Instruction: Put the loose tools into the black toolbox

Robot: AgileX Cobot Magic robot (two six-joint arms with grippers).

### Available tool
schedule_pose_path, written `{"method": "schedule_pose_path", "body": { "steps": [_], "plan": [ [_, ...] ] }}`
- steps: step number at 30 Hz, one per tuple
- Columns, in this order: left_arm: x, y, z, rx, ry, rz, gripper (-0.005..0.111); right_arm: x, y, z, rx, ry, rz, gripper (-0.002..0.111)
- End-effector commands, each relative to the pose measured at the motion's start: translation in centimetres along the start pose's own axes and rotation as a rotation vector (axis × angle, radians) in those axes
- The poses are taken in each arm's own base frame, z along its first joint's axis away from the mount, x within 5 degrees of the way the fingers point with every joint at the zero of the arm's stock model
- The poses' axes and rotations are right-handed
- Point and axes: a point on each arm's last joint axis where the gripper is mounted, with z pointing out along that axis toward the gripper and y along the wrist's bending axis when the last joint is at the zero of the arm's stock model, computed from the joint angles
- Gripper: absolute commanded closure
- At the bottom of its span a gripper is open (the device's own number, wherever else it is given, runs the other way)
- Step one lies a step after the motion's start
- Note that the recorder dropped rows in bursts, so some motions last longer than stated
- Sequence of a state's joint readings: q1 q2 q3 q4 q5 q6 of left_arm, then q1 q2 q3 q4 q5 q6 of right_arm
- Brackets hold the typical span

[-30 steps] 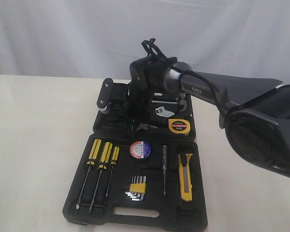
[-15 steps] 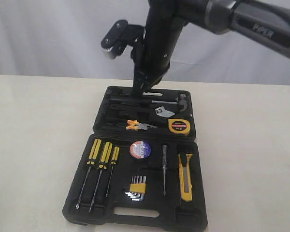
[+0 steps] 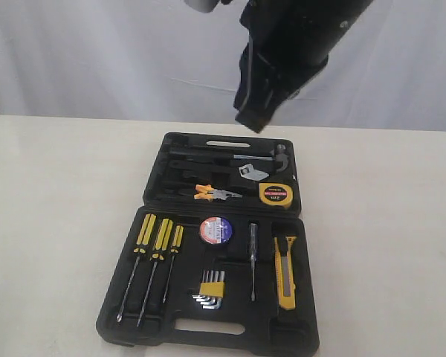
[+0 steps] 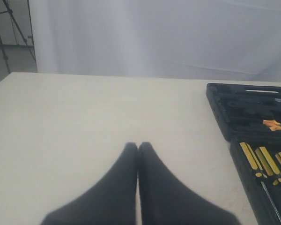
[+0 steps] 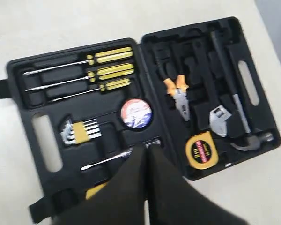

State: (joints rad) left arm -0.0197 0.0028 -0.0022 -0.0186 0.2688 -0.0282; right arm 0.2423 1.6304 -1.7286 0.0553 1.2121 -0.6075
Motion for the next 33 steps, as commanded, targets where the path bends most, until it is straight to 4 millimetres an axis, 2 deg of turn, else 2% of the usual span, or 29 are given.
{"method": "schedule_pose_path", "body": {
  "steps": [1,4,6,9,11,13,16,22,30,33],
  "plan": [
    [0.1,0.0,0.0,0.003,-0.002,-0.005,0.107,2.3,3.7,-2.6,-0.033,0.004,-0.047,0.109],
    [0.1,0.0,0.0,0.003,-0.002,-0.005,0.107,3.8,5.6,-2.0,-0.076,0.044,-0.073,0.109],
    [0.1,0.0,0.0,0.003,-0.002,-0.005,0.107,4.3,5.8,-1.3,-0.092,0.070,-0.072,0.109],
    [0.1,0.0,0.0,0.003,-0.002,-0.005,0.107,4.5,5.8,-1.4,-0.076,0.080,-0.080,0.109],
    [0.1,0.0,0.0,0.003,-0.002,-0.005,0.107,4.3,6.2,-1.7,-0.059,0.082,-0.116,0.109],
    [0.1,0.0,0.0,0.003,-0.002,-0.005,0.107,4.0,6.9,-2.1,-0.025,0.088,-0.247,0.109],
    [0.1,0.0,0.0,0.003,-0.002,-0.005,0.107,3.3,8.5,-2.3,-0.003,0.092,-0.356,0.109],
    [0.1,0.0,0.0,0.003,-0.002,-0.005,0.107,2.5,11.5,-1.7,-0.049,0.075,-0.456,0.109],
    [0.1,0.0,0.0,0.003,-0.002,-0.005,0.107,2.6,13.7,-0.7,-0.075,0.070,-0.299,0.109],
    [0.1,0.0,0.0,0.003,-0.002,-0.005,0.107,2.7,13.9,-0.3,-0.078,0.072,-0.124,0.109]
  ]
}}
